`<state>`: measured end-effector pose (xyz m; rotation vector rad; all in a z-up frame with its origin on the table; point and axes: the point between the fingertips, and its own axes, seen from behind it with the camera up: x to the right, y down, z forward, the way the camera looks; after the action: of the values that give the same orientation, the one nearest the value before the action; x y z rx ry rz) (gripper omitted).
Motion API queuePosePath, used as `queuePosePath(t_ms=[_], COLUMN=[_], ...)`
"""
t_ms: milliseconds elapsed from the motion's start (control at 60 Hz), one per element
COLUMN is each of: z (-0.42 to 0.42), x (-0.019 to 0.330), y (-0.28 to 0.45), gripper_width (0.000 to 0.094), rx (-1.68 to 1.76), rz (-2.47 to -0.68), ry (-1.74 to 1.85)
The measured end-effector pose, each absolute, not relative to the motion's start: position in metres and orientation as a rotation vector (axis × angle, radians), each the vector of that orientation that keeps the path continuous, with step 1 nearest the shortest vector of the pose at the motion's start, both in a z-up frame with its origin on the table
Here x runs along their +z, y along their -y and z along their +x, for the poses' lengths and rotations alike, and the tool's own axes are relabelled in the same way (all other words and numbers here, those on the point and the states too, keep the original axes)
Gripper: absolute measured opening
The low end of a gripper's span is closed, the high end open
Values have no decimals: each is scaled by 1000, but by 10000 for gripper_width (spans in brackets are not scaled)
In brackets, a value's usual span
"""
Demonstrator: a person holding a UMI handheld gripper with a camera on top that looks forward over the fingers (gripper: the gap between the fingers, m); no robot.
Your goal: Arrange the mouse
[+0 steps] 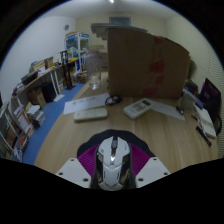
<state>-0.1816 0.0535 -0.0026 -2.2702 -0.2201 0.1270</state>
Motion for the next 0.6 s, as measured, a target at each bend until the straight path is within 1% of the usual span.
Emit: queuePosePath(t_ms=[50,83,167,233,283,300,350,367,383,467,600], z=[-178,-180,-179,-180,-183,-185,-188,-189,-189,-184,-175], x=[-15,-12,-14,-14,-14,-14,-13,-12,-10,5,33], y=[-51,-54,-52,-53,-51,-49,-42,-39,-35,-18,32], gripper_width=[441,447,501,574,645,722,850,875,824,856,840], rx=[119,128,141,144,149,156,173,180,188,210,298], rz=[-2297,-2276,-2277,-2276,-2278,-2280,-2290,-2291,-2289,-2250,-2177], ry=[216,212,198,203,238,256,287,292,293,289,306])
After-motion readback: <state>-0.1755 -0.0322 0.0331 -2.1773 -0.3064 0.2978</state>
